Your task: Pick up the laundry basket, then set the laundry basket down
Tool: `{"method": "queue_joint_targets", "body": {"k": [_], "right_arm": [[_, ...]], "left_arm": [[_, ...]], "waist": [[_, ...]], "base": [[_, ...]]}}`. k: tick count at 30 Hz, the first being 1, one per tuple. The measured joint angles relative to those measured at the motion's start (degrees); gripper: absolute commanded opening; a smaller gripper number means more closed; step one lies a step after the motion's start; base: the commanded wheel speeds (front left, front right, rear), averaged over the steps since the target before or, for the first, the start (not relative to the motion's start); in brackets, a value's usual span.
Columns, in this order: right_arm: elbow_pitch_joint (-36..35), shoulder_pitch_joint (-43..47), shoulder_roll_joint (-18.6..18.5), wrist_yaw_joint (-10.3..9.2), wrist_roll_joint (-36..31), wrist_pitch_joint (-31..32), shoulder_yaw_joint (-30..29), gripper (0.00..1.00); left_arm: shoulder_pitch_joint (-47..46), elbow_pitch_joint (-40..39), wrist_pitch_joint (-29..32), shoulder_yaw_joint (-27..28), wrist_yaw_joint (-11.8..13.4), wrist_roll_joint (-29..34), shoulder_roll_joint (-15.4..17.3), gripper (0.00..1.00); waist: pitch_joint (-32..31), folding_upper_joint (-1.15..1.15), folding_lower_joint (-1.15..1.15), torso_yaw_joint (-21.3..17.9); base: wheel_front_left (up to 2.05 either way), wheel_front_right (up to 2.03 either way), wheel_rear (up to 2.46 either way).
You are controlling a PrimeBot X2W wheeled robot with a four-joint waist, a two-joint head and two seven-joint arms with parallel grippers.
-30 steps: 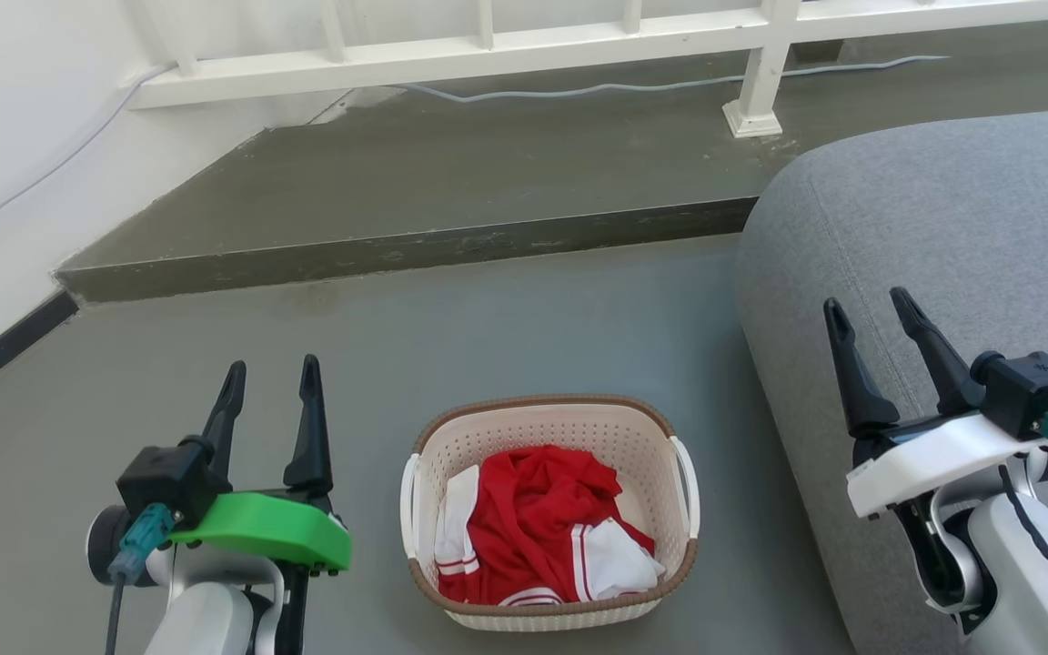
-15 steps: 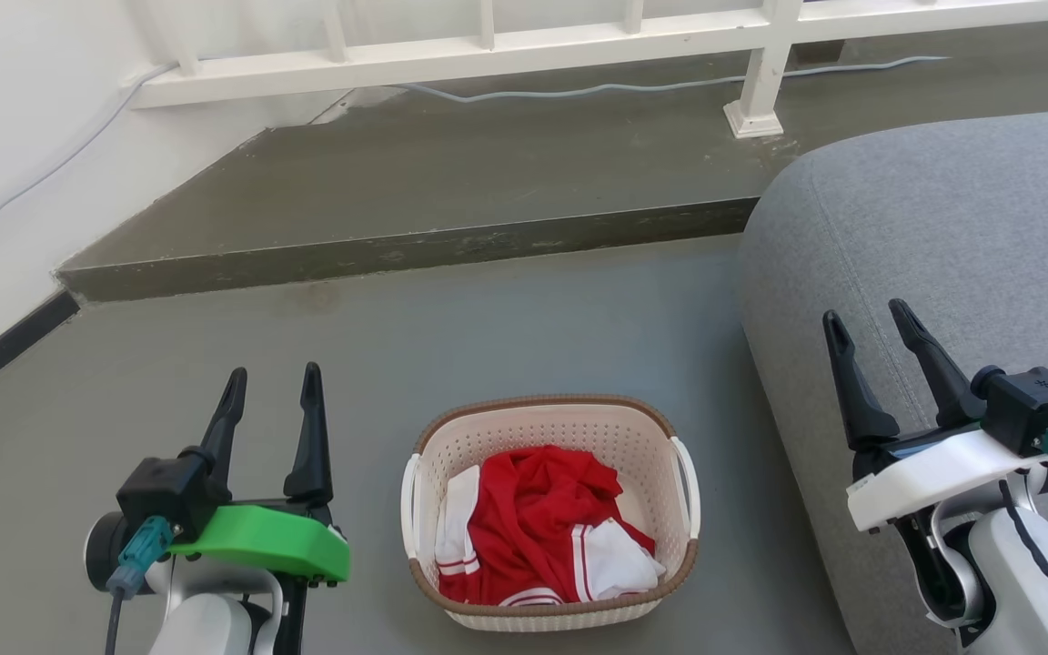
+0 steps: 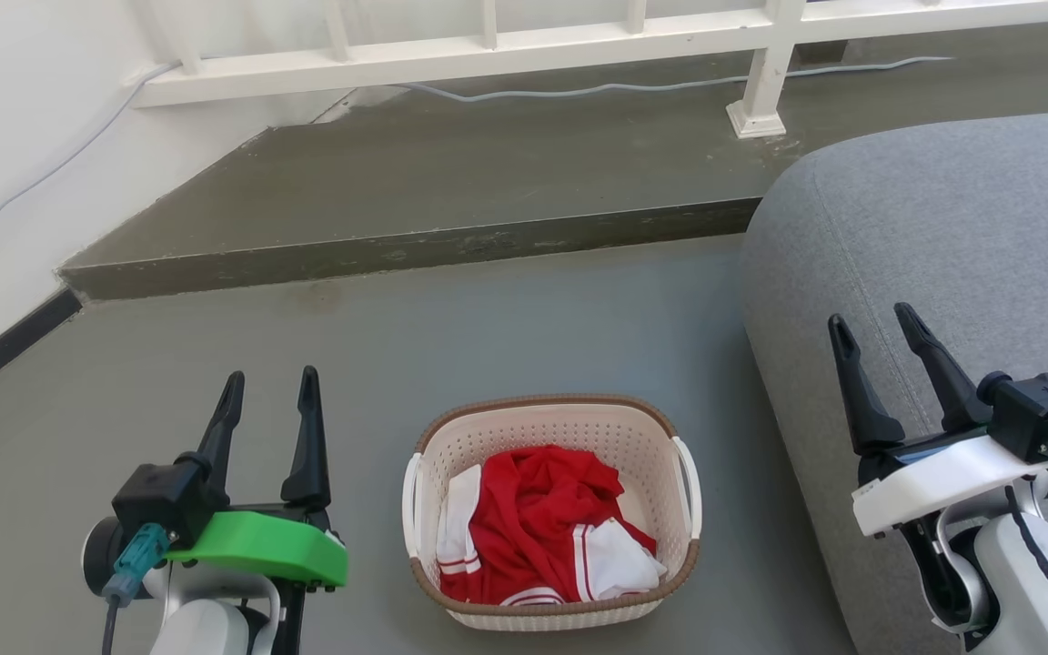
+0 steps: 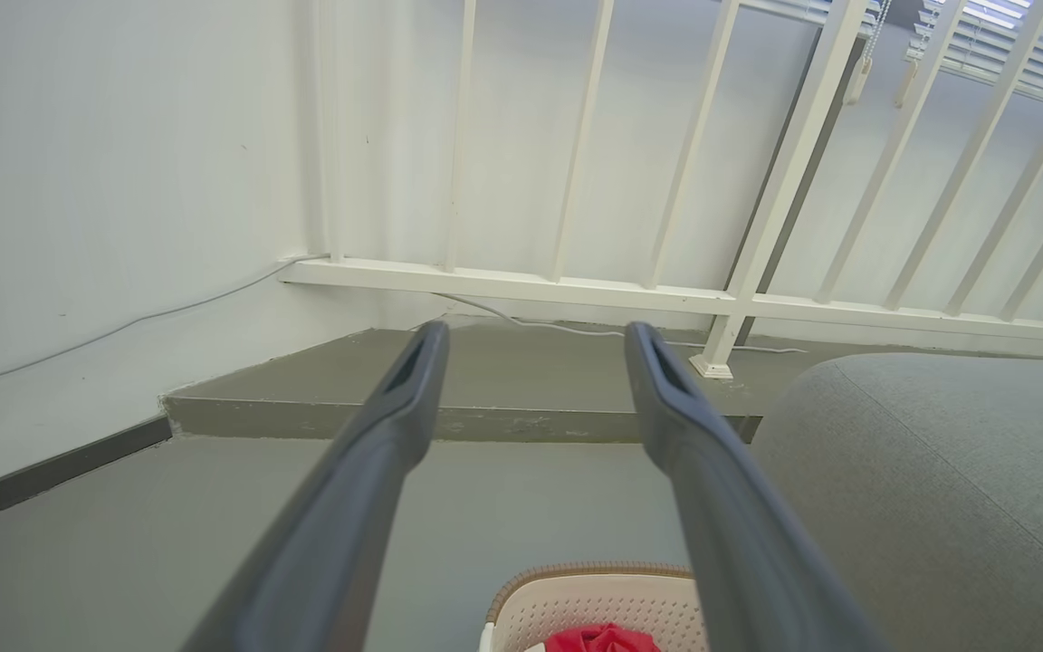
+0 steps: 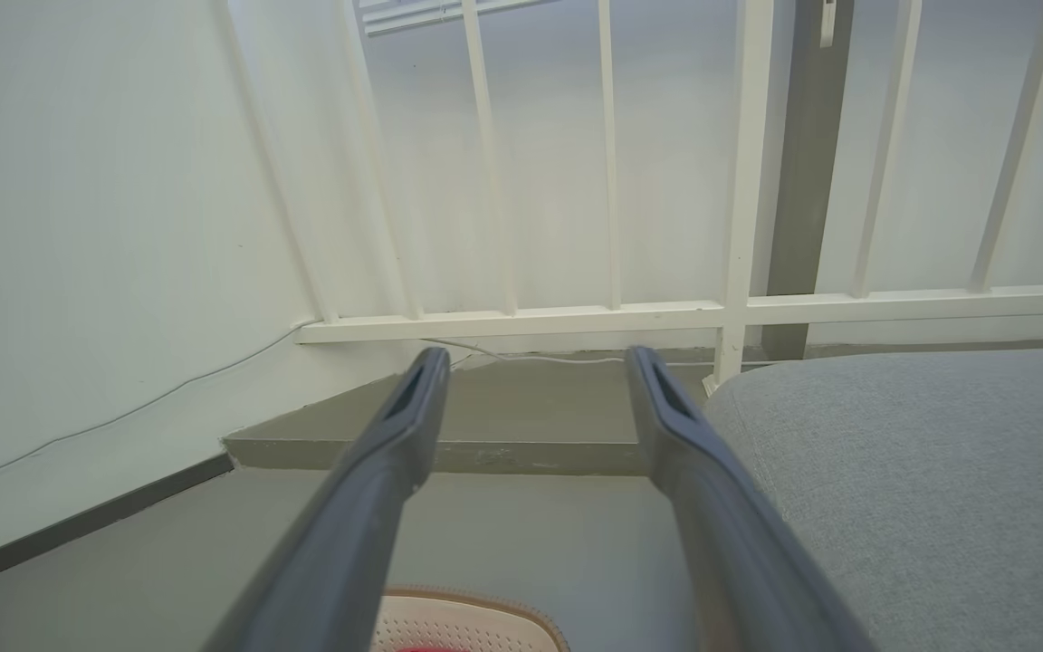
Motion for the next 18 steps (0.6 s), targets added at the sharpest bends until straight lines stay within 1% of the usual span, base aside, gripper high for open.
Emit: {"method": "queue_joint_targets", "body": {"k": [9,10,15,18], "right_arm": [[0.0,0.0,1.0,0.91,-1.4,0.0,-1.1,1.0],[0.0,0.0,1.1,0.93,-1.4,0.0,-1.2,0.0],[2.9,2.5,2.9,0.89,-1.2,0.3,-0.5,0.0],[3.0,2.8,3.1,0.9,-0.4,0.3,-0.6,0.0]], "left_arm": [[0.2,0.1,0.0,0.4,-1.1,0.5,-0.2,1.0],[0.3,0.1,0.0,0.4,-1.5,0.5,-0.2,0.0],[2.4,3.2,0.3,-0.2,-1.4,0.4,-0.5,0.0],[2.5,3.4,0.3,-0.2,-1.4,-0.7,-0.5,0.0]], "waist": [[0.0,0.0,0.0,0.0],[0.0,0.0,0.0,0.0],[0.0,0.0,0.0,0.1],[0.0,0.0,0.0,0.1]], "base": [[0.0,0.0,0.0],[0.0,0.0,0.0],[0.0,0.0,0.0],[0.0,0.0,0.0]]}}
